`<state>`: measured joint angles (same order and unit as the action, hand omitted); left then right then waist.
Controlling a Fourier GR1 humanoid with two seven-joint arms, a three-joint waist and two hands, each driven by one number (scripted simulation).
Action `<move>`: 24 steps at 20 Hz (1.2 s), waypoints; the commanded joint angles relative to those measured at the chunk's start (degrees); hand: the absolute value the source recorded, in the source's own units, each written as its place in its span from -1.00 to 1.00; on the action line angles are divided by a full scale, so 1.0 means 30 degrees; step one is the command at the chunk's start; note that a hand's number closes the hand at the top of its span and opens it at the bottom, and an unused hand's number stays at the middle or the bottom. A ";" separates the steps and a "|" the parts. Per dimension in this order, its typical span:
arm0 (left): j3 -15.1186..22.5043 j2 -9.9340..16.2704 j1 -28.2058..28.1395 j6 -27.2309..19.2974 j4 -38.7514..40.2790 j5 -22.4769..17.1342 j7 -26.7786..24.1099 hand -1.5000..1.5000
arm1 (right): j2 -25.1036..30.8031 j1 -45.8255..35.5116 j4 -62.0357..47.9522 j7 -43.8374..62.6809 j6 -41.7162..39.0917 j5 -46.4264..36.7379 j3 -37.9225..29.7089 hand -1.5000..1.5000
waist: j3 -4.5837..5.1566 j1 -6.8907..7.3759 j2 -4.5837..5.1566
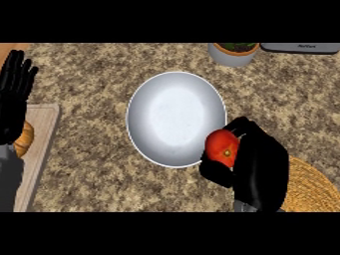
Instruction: Pick the tomato from the placemat and place it in the bowl
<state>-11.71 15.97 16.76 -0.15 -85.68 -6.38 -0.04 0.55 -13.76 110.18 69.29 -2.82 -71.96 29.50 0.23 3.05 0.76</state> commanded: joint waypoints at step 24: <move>-0.0925 0.0406 -0.1137 0.0199 -0.0125 -0.0545 0.0274 0.00 | -0.0178 0.0628 -0.0604 0.2625 1.4163 -0.3469 -0.3997 -1.00 | -0.0090 -0.1355 -0.0503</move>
<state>-13.82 16.74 14.49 -0.51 -85.53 -6.83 -0.04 0.26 -16.11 102.48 65.24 31.28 -79.61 17.77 -0.02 -0.09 -0.45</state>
